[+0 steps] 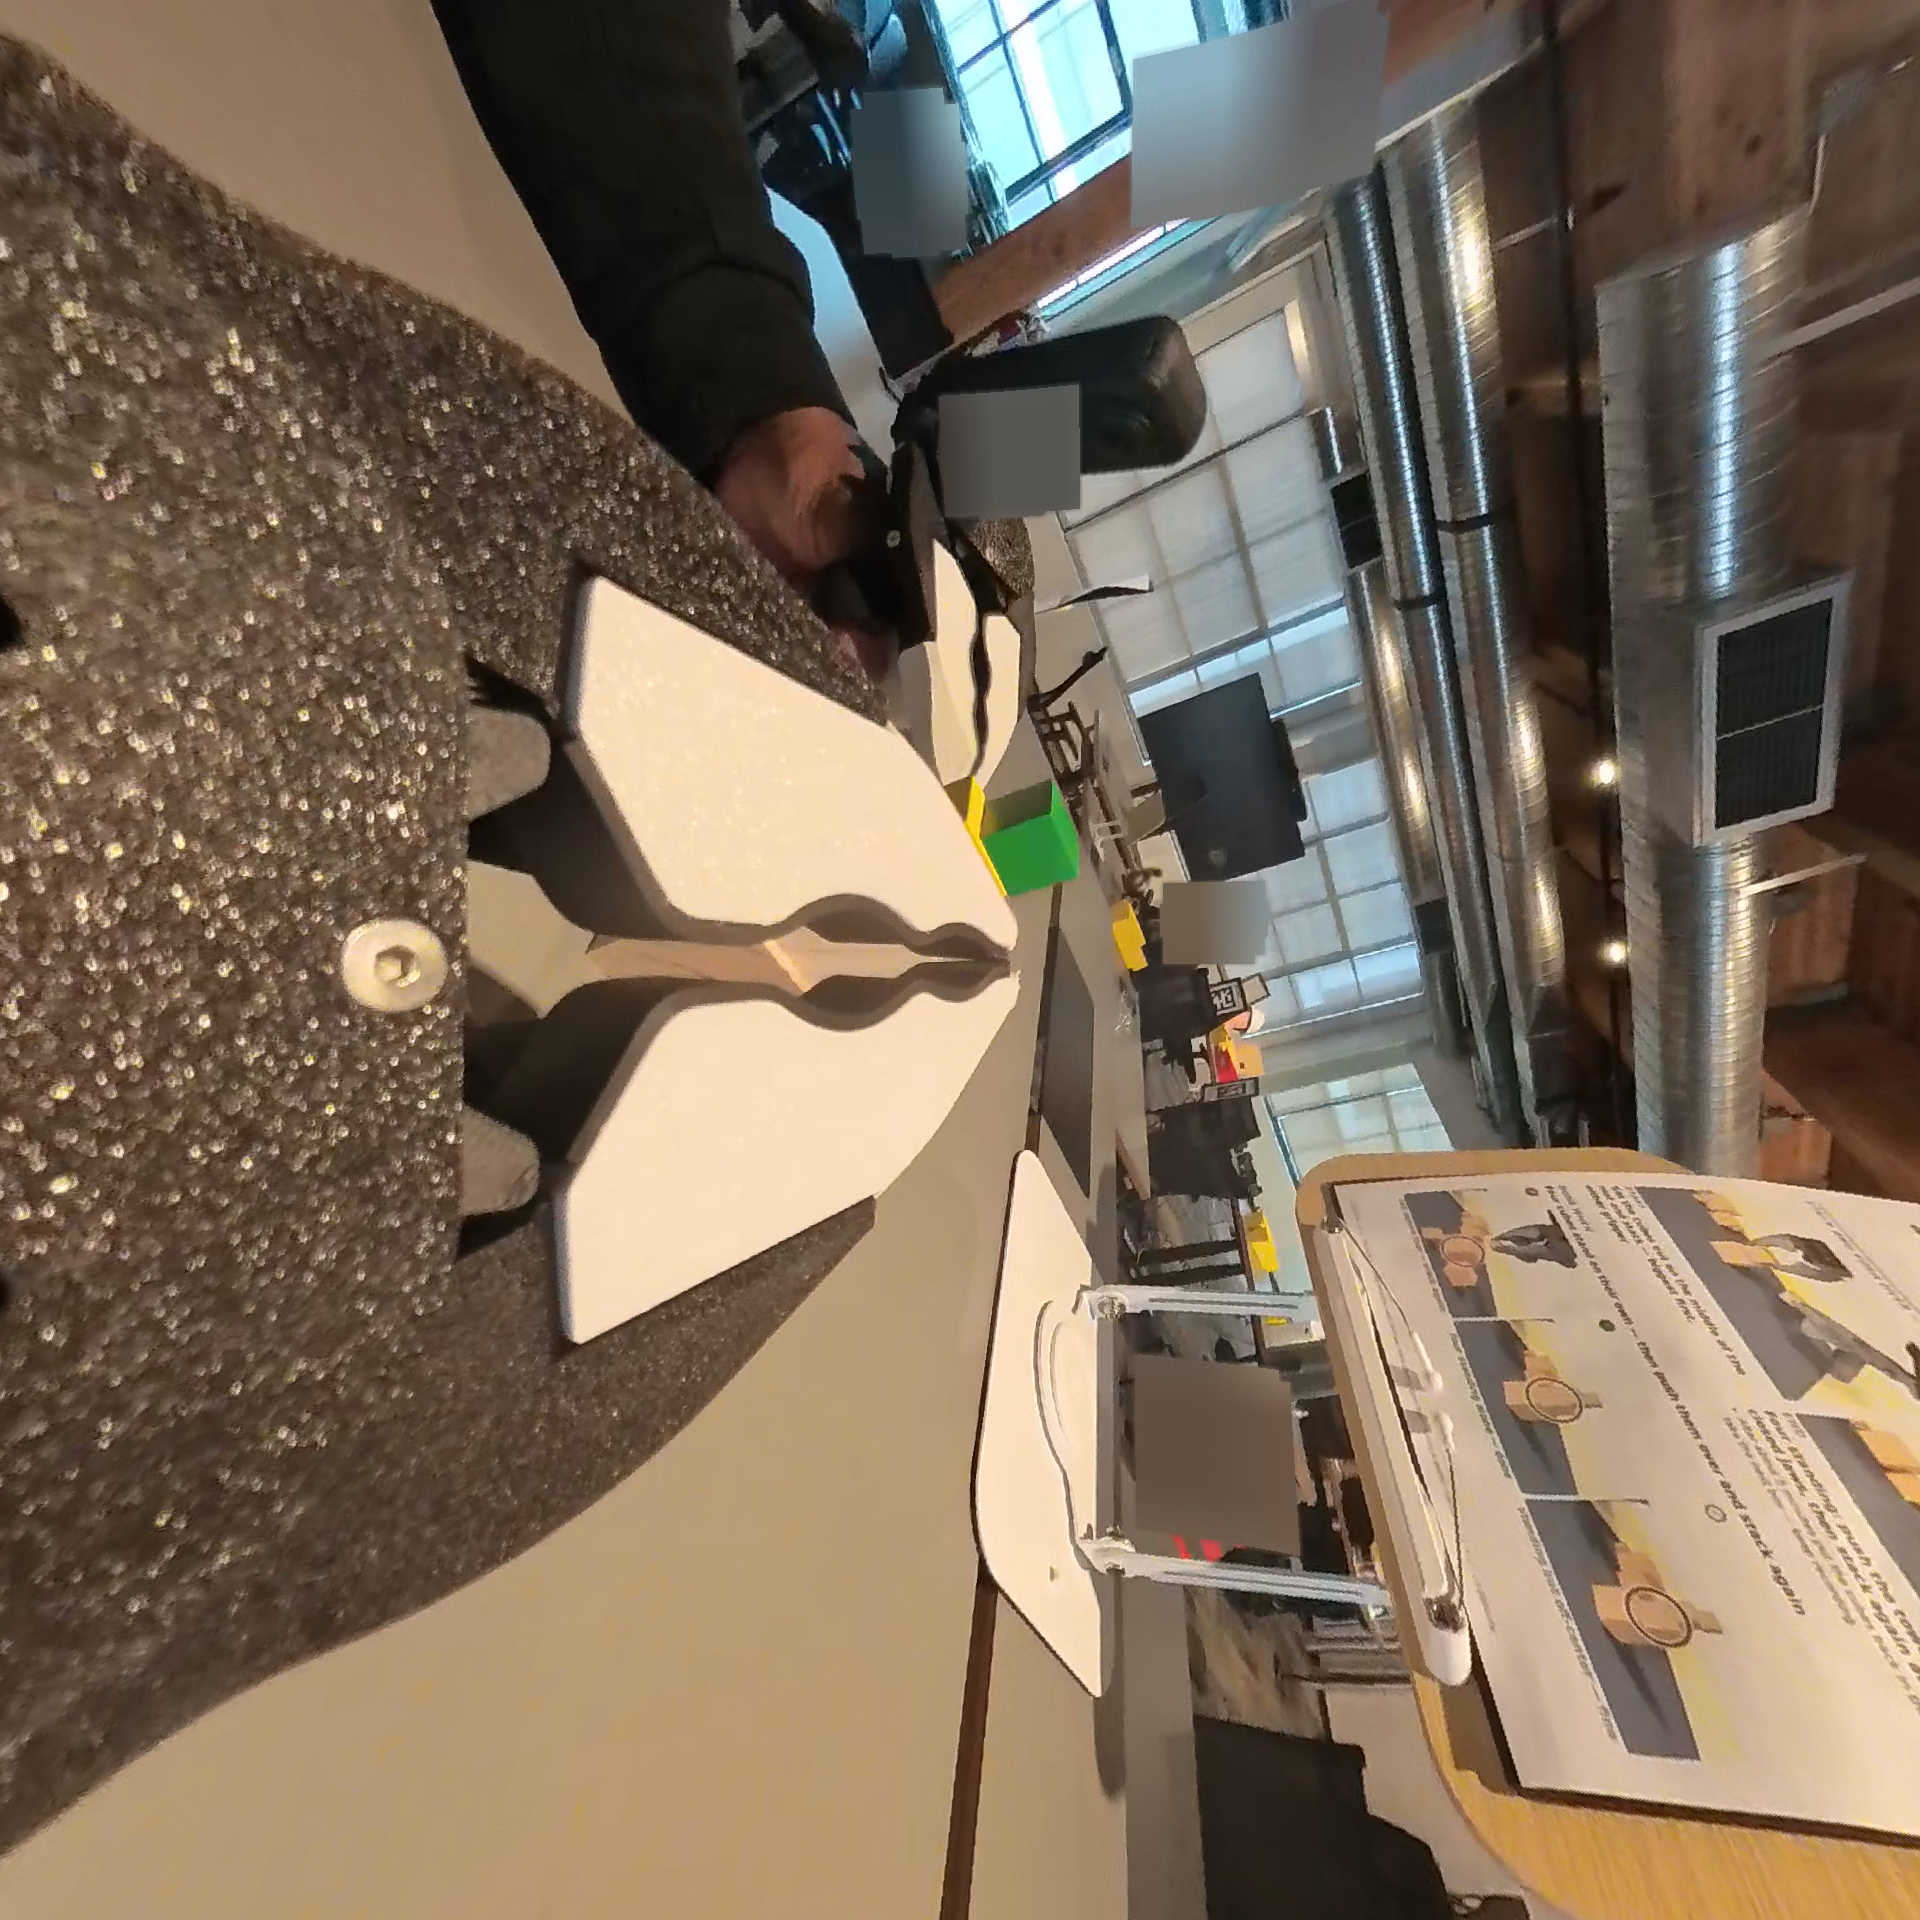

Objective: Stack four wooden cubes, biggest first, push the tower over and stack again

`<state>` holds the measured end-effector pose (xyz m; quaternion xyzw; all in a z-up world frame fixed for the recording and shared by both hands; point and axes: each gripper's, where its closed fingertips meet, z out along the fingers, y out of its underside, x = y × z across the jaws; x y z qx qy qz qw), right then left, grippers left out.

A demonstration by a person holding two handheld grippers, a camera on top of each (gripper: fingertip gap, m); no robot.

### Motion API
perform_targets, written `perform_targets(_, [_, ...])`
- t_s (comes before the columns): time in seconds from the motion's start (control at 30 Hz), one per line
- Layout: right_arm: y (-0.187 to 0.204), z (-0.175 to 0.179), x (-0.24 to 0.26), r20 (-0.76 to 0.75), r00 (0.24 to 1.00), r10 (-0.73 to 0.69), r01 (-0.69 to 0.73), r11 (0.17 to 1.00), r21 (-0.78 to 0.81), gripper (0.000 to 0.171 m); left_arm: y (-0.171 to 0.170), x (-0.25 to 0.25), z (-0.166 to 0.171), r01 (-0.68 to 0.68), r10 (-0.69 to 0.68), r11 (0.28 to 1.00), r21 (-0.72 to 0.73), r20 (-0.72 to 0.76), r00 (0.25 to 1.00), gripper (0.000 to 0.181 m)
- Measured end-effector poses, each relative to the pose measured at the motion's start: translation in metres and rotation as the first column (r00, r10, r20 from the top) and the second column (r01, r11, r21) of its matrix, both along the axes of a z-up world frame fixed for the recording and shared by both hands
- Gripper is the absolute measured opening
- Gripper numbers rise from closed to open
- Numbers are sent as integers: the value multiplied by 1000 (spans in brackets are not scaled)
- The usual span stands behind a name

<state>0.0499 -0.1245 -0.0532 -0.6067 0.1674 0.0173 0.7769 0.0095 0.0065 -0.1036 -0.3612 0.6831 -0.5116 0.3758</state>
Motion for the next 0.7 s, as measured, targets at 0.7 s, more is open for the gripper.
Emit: perform_targets(0.7, [38, -31, -28, 156, 951, -267, 303, 904, -301, 46, 26, 7, 9, -47, 30, 966, -253, -67, 997, 12])
